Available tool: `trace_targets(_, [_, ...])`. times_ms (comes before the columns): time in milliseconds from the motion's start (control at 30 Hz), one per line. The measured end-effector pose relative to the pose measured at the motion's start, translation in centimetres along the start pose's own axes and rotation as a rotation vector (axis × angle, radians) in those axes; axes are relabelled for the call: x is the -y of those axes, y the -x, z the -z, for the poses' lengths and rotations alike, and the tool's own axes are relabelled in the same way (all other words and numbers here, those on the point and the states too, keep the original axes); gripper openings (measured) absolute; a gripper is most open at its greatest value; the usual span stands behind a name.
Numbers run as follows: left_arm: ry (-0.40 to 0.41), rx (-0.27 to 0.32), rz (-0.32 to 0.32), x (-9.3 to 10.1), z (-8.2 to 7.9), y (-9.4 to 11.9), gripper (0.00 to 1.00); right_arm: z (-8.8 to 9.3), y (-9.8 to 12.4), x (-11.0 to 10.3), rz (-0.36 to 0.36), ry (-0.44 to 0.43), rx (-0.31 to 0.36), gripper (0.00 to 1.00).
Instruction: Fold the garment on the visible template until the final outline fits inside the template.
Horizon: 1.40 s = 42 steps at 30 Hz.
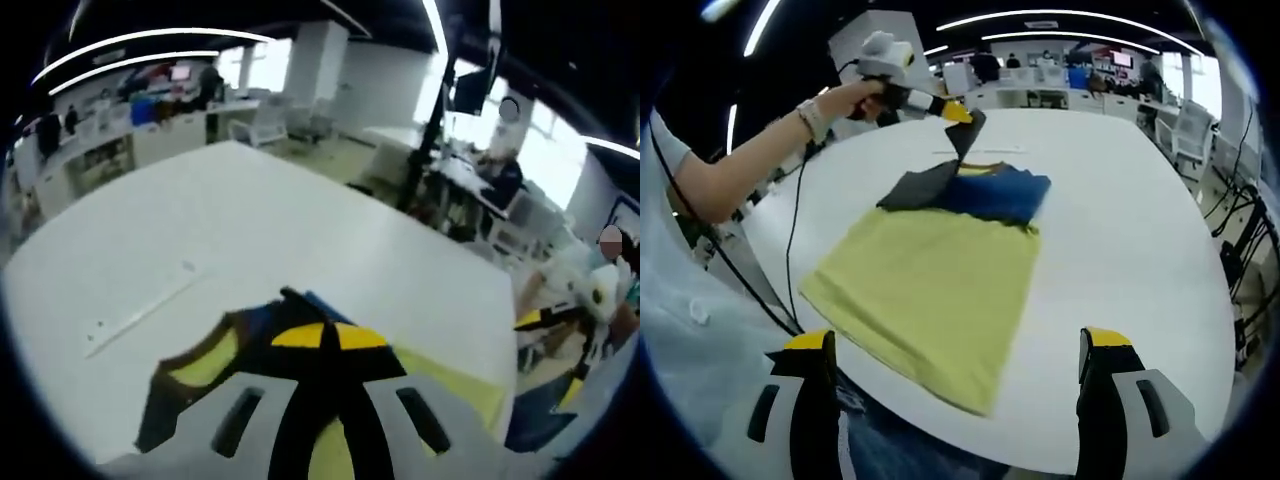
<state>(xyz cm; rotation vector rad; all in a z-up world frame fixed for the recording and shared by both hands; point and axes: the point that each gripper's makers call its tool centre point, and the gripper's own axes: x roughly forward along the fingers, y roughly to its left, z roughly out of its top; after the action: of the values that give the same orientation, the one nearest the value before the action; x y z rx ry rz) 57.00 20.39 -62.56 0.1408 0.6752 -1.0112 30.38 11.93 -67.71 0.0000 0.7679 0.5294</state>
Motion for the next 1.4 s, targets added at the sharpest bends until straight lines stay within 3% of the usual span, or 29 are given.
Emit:
trace_targets(633, [0.004, -0.053, 0.017, 1.1, 2.1, -2.8, 0.0, 0.2, 0.0, 0.3, 0.008, -0.023, 0.005, 1.0])
trace_targets(1400, [0.02, -0.102, 0.053, 2.4, 3.6, -5.2, 0.0, 0.8, 0.1, 0.6, 0.002, -0.037, -0.003, 1.0])
